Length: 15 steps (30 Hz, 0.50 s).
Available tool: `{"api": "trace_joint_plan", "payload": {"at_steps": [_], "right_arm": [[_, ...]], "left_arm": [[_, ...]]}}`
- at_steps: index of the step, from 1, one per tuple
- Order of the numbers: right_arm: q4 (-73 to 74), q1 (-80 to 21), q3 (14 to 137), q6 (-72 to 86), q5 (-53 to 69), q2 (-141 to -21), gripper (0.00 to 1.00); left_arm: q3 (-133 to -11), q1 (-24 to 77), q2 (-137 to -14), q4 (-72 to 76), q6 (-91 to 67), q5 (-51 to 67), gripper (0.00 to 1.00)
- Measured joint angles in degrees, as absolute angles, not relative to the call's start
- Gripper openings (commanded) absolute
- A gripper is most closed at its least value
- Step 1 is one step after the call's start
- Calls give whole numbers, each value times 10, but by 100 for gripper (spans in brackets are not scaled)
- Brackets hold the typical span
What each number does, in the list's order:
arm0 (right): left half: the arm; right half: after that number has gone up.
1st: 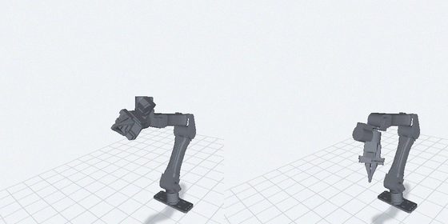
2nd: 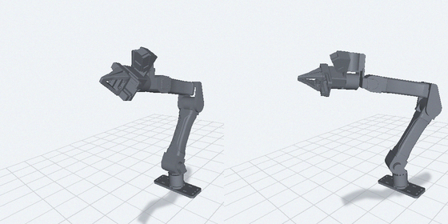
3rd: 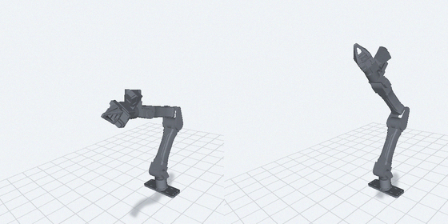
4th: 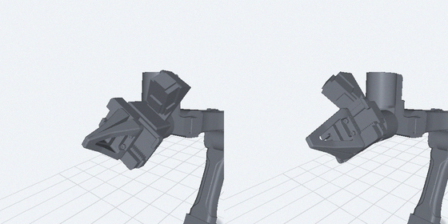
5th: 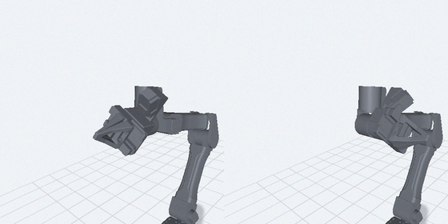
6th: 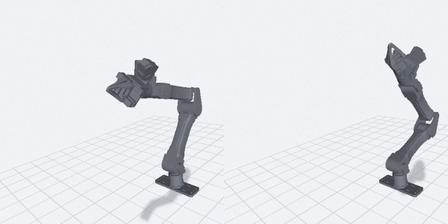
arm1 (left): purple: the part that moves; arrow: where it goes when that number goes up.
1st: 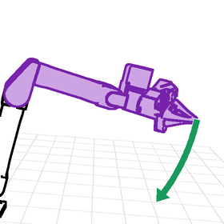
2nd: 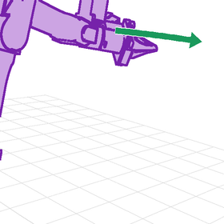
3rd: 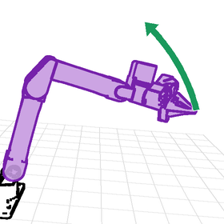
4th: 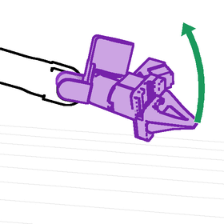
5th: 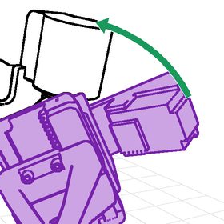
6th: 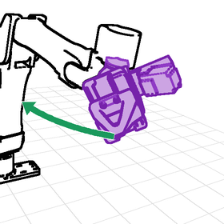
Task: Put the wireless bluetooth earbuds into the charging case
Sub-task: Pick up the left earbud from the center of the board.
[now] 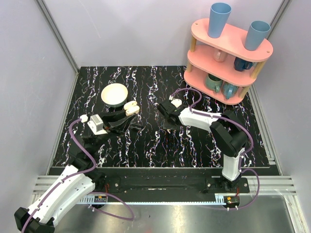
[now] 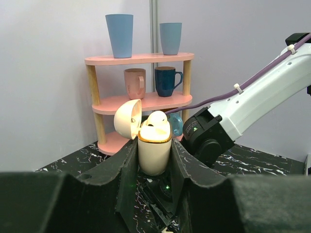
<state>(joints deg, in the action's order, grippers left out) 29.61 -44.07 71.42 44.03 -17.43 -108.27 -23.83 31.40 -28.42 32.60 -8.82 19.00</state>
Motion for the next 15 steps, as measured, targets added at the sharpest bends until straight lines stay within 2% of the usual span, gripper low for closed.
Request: {"api": "trace_joint_plan", "payload": {"at_steps": [15], "right_arm": [[299,-442,725,440,-179,-1093,42]], "left_arm": [[-237,314,-284,326,-88,190,0]]}}
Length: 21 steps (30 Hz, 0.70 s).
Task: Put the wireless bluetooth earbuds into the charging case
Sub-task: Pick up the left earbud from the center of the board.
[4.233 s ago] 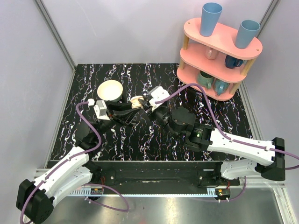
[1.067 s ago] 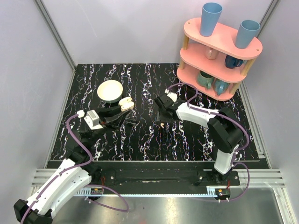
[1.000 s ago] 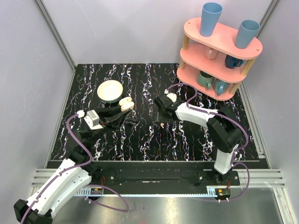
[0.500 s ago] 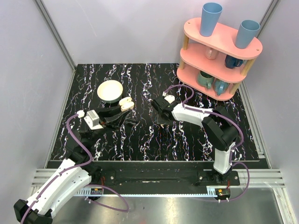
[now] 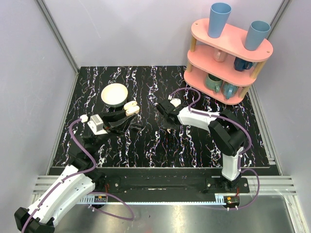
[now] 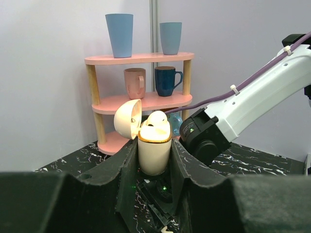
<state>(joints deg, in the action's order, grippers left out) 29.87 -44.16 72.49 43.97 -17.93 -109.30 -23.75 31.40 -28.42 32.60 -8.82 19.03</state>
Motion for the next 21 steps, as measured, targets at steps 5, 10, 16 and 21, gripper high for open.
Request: {"api": "trace_joint_plan", "payload": {"at_steps": [5,10,16,21], "right_arm": [[298,-442,731,437,-175,-1104,40],[299,-442,732,435,-173,-1107,40],[299,-442,732,432,-173,-1107,37],[299,-442,732,429,-170,-1107,36]], "left_arm": [[-237,314,-284,326,-88,190,0],[-237,314,-284,326,-88,190,0],[-237,314,-284,326,-88,190,0],[-237,314,-284,326,-88,190,0]]}}
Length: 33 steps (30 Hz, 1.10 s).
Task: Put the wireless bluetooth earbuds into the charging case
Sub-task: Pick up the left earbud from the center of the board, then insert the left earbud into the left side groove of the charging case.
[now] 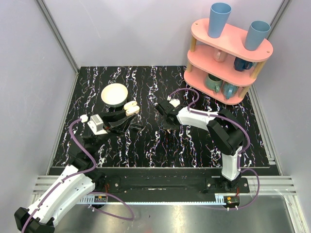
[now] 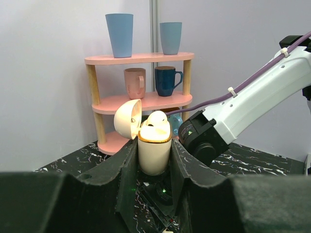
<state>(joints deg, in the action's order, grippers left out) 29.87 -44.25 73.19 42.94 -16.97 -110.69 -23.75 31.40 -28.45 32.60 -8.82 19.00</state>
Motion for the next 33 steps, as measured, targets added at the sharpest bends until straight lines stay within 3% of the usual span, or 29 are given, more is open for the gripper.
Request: {"api": "trace_joint_plan", "payload": {"at_steps": [20,33], "right_arm": [[294,-443,726,413,-170,-1095,14],[235,-497,710,377,-236,-868,12]], "left_arm": [[-237,314,-285,326,-88,190,0],[-237,314,-300,326,-88,190,0]]}}
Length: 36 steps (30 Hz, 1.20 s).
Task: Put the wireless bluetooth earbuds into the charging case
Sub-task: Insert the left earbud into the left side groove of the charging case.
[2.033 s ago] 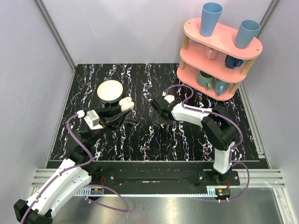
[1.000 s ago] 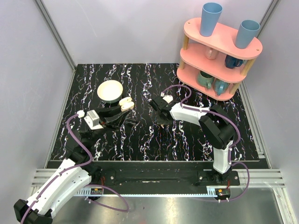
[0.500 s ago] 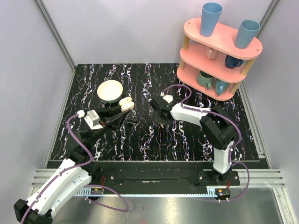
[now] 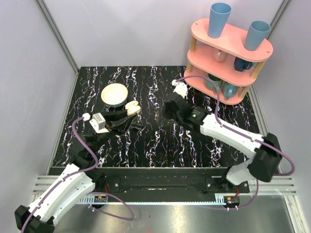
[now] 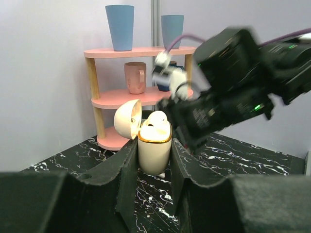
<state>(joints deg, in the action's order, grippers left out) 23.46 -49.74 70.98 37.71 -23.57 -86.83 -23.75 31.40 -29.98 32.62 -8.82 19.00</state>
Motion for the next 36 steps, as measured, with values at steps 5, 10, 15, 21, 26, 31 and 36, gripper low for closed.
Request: {"api": "trace_joint_plan", "payload": {"at_steps": [5,10,15,21,26,31,36], "right_arm": [[189,-532,697,349,-295,-759,10],[132,-552,695,330,-336,-682,9],[67,-583,688,310,-358,-653,8],[-45,-646,678,256,-368,-652,7],[-133,-678,678,219,-365,-669,7],[-180,-690,678,203,-358,-698,6],[-204,-698,678,193,-345,-718,6]], "left_arm": [[-237,314,-302,330,-89,187,0],[-237,314,-324,358,-95,187,0],[-235,314,-357,407,-108,188,0],[-222,314,-389,463,-122,188,0],[-220,316,-406,498,-126,188,0],[-220,324,-418,526,-126,187,0],[-215,333,-423,551,-124,184,0]]}}
